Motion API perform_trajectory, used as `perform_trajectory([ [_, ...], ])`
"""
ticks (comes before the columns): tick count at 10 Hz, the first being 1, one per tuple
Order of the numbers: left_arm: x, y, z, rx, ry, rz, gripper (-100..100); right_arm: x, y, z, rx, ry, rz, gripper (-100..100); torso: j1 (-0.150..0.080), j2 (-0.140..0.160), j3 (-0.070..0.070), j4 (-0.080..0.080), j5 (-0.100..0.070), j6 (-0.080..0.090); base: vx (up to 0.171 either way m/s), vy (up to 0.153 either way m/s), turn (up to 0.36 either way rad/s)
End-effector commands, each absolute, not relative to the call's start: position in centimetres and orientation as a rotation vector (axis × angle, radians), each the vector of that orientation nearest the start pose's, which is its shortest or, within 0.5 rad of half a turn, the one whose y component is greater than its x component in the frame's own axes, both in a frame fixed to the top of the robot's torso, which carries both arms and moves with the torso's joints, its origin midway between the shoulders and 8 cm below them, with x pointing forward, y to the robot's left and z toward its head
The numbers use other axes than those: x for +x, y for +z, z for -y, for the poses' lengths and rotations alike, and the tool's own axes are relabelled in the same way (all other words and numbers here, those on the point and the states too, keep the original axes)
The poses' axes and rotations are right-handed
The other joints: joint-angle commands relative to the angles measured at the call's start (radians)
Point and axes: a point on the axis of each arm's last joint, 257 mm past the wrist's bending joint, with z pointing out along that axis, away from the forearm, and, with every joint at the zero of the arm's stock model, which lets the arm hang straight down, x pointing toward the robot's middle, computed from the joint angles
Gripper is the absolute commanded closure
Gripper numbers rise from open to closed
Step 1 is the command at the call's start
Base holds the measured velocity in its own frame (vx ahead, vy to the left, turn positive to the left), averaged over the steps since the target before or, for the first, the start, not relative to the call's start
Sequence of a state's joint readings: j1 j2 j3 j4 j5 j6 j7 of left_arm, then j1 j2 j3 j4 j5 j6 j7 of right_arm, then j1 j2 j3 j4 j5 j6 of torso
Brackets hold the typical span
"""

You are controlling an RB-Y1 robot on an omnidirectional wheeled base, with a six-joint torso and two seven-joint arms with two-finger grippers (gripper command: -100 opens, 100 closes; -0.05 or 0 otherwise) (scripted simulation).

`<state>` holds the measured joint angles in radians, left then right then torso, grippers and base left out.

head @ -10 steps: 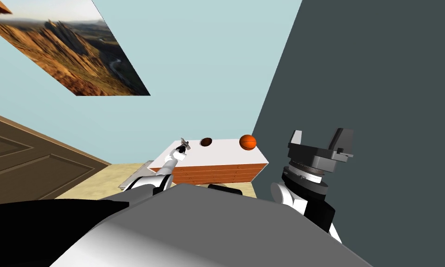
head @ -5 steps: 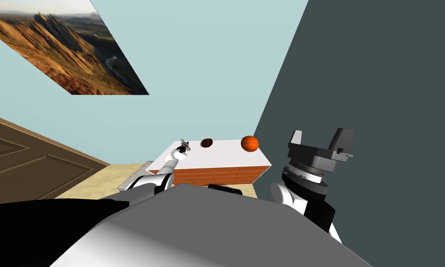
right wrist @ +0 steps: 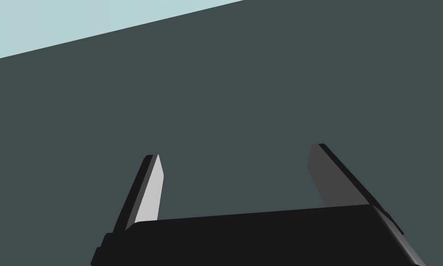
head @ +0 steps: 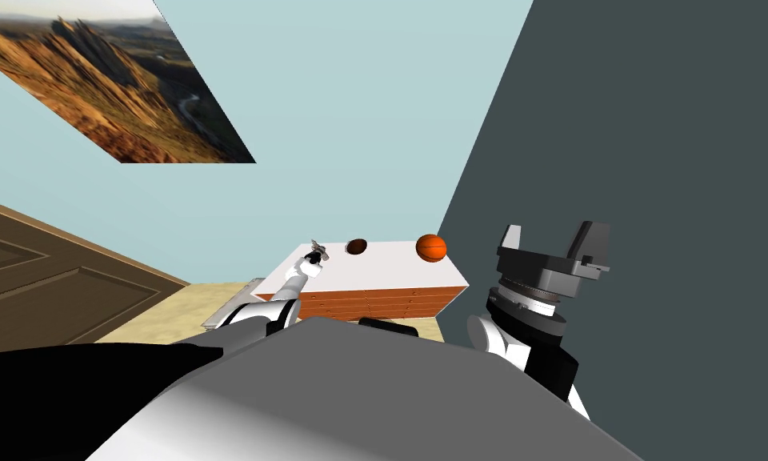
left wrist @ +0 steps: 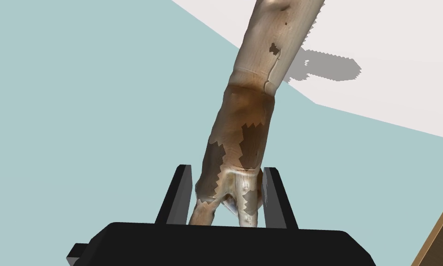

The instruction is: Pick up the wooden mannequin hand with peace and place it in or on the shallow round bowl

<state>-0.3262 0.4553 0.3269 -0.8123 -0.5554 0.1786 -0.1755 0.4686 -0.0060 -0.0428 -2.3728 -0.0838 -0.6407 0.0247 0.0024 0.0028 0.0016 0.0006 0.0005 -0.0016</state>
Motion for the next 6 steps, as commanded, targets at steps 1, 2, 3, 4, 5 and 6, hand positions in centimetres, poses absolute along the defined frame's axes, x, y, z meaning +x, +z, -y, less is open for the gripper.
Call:
perform_trajectory([
  [1,52.0,-33.7,-59.2,-0.995,0.099,-1.690,0,29.2,9.7,28.9,0.476,1.351,-0.387,0,0.000,0.000,0.000,0.000,0.000,0.000,0.000,0.000,0.000],
  [2,52.0,-33.7,-59.2,-0.995,0.098,-1.690,100,29.2,9.7,28.9,0.476,1.351,-0.387,0,0.000,0.000,0.000,0.000,0.000,0.000,0.000,0.000,0.000],
  [3,52.0,-33.7,-59.2,-0.995,0.099,-1.690,0,29.2,9.7,28.9,0.476,1.351,-0.387,0,0.000,0.000,0.000,0.000,0.000,0.000,0.000,0.000,0.000],
  [4,53.0,-34.2,-57.4,-0.975,0.095,-1.714,100,29.2,9.7,28.9,0.476,1.351,-0.387,0,0.000,0.000,0.000,0.000,0.000,0.000,-0.103,-0.092,0.020],
  [5,53.3,-34.2,-56.9,-0.968,0.093,-1.720,100,29.2,9.7,28.9,0.476,1.351,-0.386,0,-0.006,0.005,0.001,-0.001,0.002,0.002,-0.144,-0.130,0.000],
  [6,53.8,-34.2,-56.2,-0.960,0.092,-1.726,100,29.2,9.7,28.9,0.476,1.351,-0.386,0,-0.010,0.007,0.002,-0.002,0.003,0.004,-0.103,-0.118,-0.035],
])
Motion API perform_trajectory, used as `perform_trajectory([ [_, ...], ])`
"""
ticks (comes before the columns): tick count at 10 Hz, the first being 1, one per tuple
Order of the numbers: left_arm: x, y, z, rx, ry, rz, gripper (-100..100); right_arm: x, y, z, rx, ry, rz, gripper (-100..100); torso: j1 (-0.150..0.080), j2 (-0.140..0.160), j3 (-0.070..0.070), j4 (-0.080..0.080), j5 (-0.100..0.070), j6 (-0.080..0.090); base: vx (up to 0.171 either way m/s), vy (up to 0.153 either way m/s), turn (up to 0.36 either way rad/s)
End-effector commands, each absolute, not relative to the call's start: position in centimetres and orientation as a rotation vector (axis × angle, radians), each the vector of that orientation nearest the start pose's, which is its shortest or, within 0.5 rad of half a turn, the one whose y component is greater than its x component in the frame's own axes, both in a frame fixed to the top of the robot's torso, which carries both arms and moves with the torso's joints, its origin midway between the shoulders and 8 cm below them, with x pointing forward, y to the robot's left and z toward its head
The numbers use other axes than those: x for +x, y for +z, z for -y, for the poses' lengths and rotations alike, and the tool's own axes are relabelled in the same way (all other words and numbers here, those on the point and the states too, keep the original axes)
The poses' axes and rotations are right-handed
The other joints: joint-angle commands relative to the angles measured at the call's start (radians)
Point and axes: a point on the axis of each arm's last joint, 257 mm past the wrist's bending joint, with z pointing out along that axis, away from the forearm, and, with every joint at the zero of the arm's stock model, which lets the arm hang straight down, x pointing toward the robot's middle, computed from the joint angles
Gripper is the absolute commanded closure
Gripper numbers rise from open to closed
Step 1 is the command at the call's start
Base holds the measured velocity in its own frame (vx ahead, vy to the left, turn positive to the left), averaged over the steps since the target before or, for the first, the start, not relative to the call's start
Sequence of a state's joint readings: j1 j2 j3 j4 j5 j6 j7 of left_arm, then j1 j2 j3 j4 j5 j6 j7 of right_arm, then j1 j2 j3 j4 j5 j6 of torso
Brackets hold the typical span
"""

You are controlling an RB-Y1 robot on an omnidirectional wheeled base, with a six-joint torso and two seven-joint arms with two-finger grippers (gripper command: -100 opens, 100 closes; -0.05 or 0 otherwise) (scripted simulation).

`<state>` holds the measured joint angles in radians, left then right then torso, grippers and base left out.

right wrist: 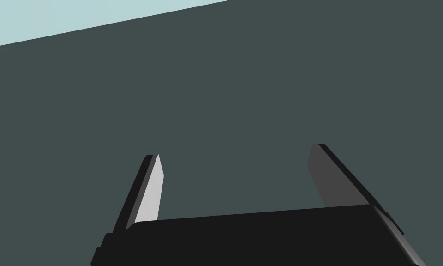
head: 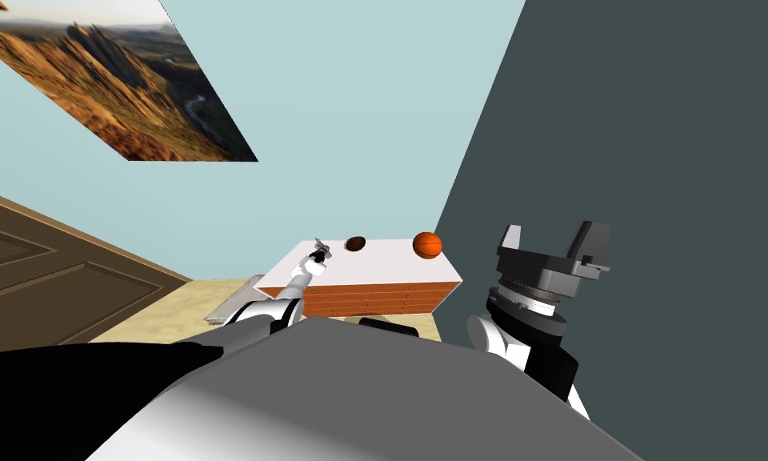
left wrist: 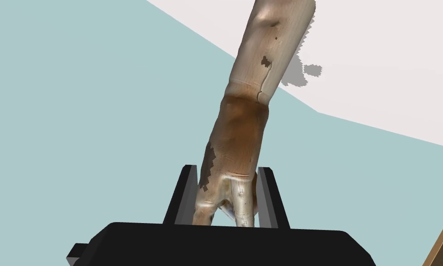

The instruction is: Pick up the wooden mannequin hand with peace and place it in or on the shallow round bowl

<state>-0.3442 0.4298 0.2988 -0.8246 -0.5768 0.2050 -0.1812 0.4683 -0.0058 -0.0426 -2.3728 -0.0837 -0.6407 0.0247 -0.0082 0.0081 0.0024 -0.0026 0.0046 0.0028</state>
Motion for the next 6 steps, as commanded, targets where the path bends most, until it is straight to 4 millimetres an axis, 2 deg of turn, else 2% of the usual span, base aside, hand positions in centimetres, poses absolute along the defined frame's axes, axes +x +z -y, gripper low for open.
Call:
perform_trajectory([
  [1,54.7,-34.1,-55.0,-0.943,0.091,-1.738,100,29.2,9.7,28.9,0.476,1.351,-0.386,0,0.000,0.000,0.000,0.000,0.000,0.000,-0.120,-0.134,-0.036],
  [4,56.8,-33.3,-52.5,-0.907,0.089,-1.754,100,29.2,9.7,28.9,0.476,1.351,-0.386,0,0.000,-0.004,-0.002,-0.001,0.001,0.002,-0.095,-0.115,-0.050],
  [6,58.1,-32.5,-51.0,-0.885,0.089,-1.757,100,29.2,9.7,28.9,0.476,1.351,-0.386,0,-0.002,-0.005,-0.003,-0.001,0.001,0.003,-0.077,-0.169,-0.054],
])
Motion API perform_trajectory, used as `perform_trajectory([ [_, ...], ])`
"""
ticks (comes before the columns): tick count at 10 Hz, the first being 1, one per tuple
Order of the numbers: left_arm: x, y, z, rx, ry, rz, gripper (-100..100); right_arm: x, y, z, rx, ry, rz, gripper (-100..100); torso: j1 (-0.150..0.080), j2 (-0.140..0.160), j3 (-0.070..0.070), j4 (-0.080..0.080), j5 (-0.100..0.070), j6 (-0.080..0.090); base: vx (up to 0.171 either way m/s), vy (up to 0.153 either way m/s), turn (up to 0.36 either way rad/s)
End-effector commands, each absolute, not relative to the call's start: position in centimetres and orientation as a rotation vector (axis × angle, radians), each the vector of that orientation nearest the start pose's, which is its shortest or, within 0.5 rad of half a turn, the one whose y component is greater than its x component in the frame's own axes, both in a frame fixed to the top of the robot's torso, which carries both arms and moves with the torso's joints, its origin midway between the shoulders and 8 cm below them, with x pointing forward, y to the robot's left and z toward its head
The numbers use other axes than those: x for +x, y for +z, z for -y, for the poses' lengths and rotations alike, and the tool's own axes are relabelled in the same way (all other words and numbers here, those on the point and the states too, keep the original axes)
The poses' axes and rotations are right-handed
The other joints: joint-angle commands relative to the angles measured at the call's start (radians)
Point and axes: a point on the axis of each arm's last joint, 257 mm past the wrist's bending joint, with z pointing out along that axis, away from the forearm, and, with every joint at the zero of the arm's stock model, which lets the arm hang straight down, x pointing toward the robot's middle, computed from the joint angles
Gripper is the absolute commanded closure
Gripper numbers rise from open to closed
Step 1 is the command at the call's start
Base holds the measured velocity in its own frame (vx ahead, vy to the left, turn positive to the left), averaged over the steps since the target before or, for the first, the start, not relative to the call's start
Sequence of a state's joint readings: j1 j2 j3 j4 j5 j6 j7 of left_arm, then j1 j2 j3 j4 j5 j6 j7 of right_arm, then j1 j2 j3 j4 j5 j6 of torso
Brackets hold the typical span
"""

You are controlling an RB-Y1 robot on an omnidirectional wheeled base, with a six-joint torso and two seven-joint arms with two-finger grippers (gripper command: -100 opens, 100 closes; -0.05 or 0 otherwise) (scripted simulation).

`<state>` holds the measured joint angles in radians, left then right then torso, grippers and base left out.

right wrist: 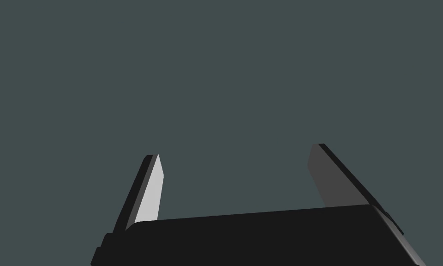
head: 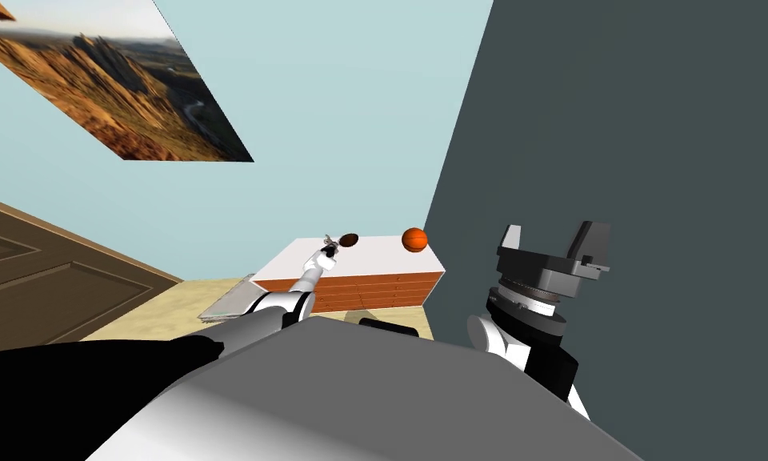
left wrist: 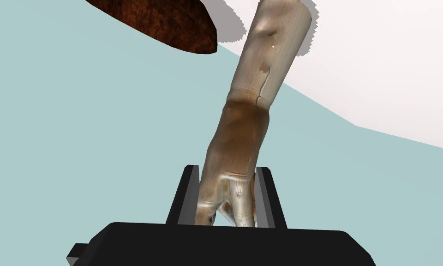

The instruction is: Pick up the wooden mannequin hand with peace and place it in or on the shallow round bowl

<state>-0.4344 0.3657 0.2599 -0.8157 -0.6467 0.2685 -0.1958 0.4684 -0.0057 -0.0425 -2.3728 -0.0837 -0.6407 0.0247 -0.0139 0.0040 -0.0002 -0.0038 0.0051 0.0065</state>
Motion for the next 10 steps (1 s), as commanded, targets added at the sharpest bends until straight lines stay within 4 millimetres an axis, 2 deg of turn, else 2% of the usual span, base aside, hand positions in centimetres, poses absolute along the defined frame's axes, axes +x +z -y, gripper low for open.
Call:
perform_trajectory([
  [1,58.5,-32.2,-50.7,-0.880,0.089,-1.756,100,29.2,9.7,28.9,0.476,1.351,-0.386,0,0.000,0.000,0.000,0.000,0.000,0.000,-0.082,-0.154,-0.066],
  [2,58.5,-32.2,-50.7,-0.880,0.089,-1.756,100,29.2,9.7,28.9,0.476,1.351,-0.386,0,0.002,0.000,0.000,0.000,0.000,-0.001,-0.036,-0.078,-0.015],
  [4,59.7,-30.8,-50.3,-0.875,0.097,-1.744,100,29.2,9.7,28.9,0.476,1.351,-0.386,0,0.008,-0.002,-0.001,0.000,0.001,-0.002,-0.038,-0.087,-0.063],
  [6,59.7,-30.8,-50.3,-0.875,0.097,-1.744,100,29.2,9.7,28.9,0.476,1.351,-0.386,0,0.009,-0.002,-0.001,0.000,0.001,-0.003,-0.010,-0.051,-0.018],
  [8,59.8,-28.7,-53.1,-0.933,0.135,-1.702,100,29.2,9.7,28.9,0.476,1.351,-0.386,0,0.010,-0.005,-0.002,0.000,0.001,-0.002,0.031,-0.064,-0.199],
  [10,59.8,-28.7,-53.1,-0.933,0.135,-1.702,100,29.2,9.7,28.9,0.476,1.351,-0.387,0,0.013,-0.007,-0.003,0.000,0.001,-0.004,0.041,-0.015,-0.028],
])
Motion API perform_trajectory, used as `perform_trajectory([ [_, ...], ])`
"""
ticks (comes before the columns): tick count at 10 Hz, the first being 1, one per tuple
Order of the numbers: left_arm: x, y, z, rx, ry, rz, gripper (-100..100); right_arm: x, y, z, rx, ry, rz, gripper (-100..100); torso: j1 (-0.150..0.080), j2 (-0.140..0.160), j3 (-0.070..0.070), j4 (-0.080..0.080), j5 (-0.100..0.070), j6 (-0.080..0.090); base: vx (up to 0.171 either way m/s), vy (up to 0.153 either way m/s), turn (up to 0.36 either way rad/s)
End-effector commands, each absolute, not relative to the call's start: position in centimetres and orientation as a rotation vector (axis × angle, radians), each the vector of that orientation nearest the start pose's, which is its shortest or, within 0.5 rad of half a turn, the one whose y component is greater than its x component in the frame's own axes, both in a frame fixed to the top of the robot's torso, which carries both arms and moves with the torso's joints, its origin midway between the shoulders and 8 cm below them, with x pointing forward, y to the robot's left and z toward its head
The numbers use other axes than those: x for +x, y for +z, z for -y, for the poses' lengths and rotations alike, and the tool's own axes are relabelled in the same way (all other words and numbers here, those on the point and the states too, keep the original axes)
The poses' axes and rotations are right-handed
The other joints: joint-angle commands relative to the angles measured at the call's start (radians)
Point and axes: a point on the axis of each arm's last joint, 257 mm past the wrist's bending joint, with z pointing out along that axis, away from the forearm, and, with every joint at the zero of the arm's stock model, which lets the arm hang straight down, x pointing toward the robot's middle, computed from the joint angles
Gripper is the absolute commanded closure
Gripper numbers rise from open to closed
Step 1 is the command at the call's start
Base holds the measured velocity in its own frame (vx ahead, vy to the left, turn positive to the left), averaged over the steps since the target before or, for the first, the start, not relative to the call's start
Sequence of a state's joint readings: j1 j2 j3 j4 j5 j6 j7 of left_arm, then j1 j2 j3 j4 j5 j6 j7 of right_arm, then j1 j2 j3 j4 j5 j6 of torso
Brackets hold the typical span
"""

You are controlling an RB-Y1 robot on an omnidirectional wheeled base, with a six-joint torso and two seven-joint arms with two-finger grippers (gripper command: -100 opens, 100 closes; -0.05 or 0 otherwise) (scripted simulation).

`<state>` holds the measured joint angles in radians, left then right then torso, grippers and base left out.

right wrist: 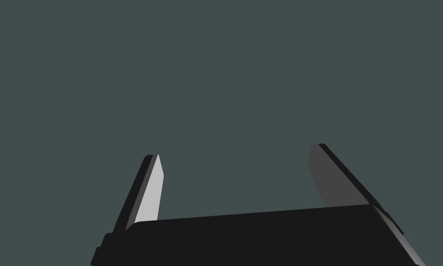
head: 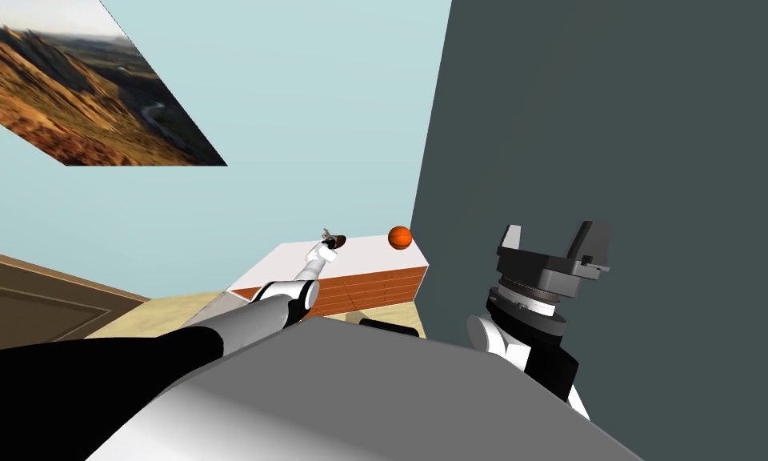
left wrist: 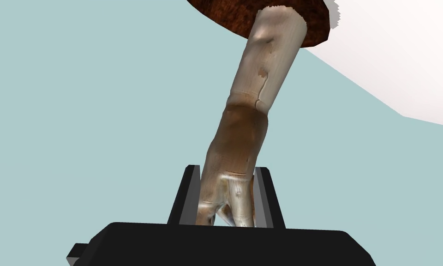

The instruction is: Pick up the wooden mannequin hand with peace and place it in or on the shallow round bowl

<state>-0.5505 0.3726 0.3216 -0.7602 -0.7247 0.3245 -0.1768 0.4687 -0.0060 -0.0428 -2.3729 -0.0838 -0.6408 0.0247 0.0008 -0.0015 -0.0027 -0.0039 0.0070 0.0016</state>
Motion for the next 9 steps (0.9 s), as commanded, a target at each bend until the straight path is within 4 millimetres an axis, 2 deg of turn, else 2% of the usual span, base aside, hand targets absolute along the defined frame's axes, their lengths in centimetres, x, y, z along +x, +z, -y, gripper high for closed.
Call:
perform_trajectory([
  [1,59.5,-27.9,-54.7,-0.968,0.154,-1.683,100,29.2,9.7,28.9,0.476,1.351,-0.387,0,0.000,0.000,0.000,0.000,0.000,0.000,0.042,0.008,-0.130],
  [2,59.0,-27.1,-56.6,-1.008,0.176,-1.662,100,29.2,9.7,28.9,0.475,1.351,-0.387,0,0.001,0.000,0.000,0.001,0.000,0.001,0.079,0.037,-0.255],
  [3,59.2,-26.6,-56.5,-1.002,0.171,-1.652,100,29.2,9.7,28.9,0.475,1.351,-0.387,0,0.002,-0.002,-0.001,0.001,0.000,0.002,0.071,0.038,-0.099],
  [4,59.0,-27.1,-56.6,-1.008,0.176,-1.662,100,29.2,9.7,28.9,0.476,1.350,-0.387,0,0.003,-0.003,-0.001,0.000,0.000,0.000,0.035,0.014,0.020],
  [5,58.4,-26.4,-58.5,-1.051,0.198,-1.640,100,29.2,9.7,28.9,0.476,1.350,-0.387,0,0.003,-0.001,0.000,0.000,0.001,-0.001,0.046,0.012,-0.145],
  [6,58.4,-26.4,-58.5,-1.051,0.198,-1.640,100,29.2,9.7,28.9,0.475,1.351,-0.387,0,0.002,-0.001,0.000,0.001,0.000,0.000,0.053,0.023,-0.103],
  [7,57.7,-25.6,-60.3,-1.094,0.220,-1.618,100,29.2,9.7,28.9,0.476,1.350,-0.387,0,0.002,-0.001,0.000,0.000,0.000,0.000,0.061,0.044,-0.156],
  [9,56.9,-24.9,-62.0,-1.135,0.240,-1.597,100,29.2,9.7,28.9,0.475,1.350,-0.387,0,0.005,-0.002,-0.001,0.001,0.000,0.000,0.073,0.066,-0.169],
])
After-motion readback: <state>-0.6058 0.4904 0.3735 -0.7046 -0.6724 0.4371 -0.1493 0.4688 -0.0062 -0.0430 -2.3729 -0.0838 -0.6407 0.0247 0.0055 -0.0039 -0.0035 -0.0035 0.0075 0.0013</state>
